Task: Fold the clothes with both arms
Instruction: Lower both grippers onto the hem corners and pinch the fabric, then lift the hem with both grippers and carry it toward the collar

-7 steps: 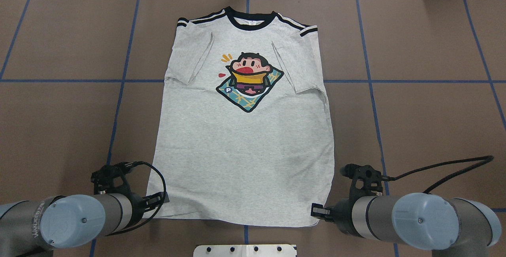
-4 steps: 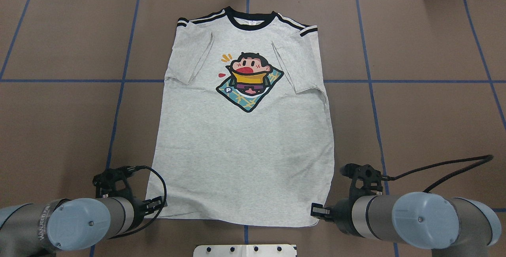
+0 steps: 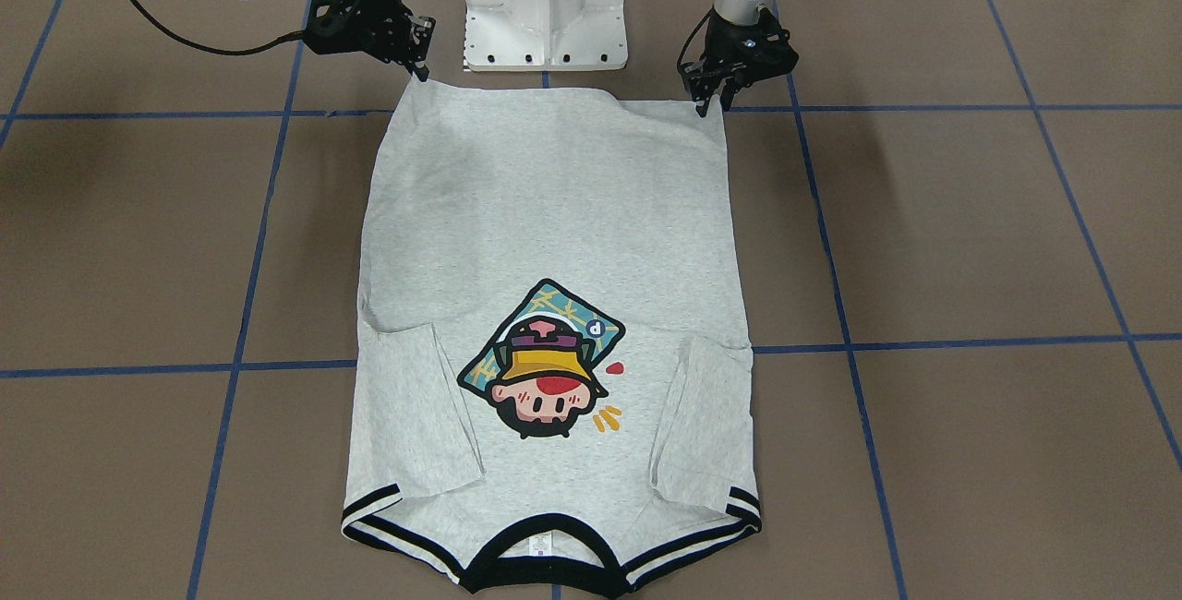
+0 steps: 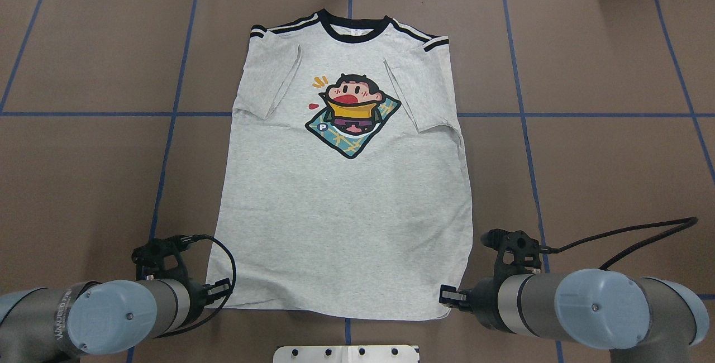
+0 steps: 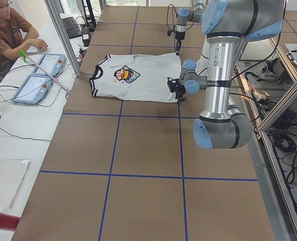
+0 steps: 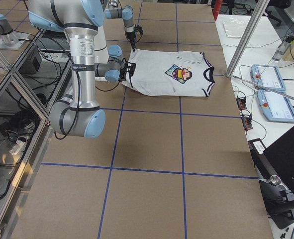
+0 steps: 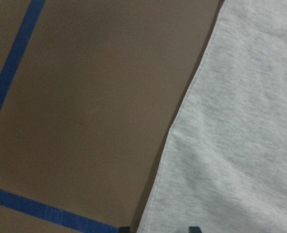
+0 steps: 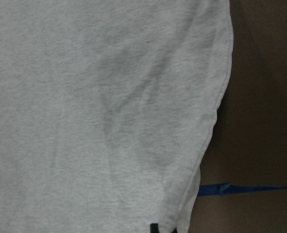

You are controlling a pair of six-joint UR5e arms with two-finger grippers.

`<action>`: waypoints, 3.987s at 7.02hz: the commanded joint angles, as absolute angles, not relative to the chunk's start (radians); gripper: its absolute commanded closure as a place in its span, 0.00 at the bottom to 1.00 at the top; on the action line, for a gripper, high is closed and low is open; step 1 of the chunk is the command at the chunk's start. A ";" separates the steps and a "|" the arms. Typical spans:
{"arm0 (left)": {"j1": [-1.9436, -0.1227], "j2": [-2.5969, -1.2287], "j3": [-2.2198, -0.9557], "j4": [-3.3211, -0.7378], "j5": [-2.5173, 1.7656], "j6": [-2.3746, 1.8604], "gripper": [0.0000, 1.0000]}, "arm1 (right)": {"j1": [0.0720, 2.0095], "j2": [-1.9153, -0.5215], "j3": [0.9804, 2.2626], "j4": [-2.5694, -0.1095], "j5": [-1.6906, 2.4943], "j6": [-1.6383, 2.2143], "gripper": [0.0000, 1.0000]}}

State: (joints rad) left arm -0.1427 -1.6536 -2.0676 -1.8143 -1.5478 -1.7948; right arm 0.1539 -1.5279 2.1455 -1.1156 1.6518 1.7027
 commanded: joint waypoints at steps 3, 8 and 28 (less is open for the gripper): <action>-0.141 -1.648 -2.069 -1.813 -1.546 -1.795 0.82 | 0.155 -1.528 2.146 -1.115 1.654 1.703 1.00; -0.140 -1.652 -2.121 -1.773 -1.552 -1.780 1.00 | 0.202 -1.511 2.152 -1.115 1.730 1.703 1.00; -0.246 -1.663 -2.551 -1.542 -1.758 -1.553 1.00 | 0.753 -1.600 2.074 -0.787 2.545 1.591 1.00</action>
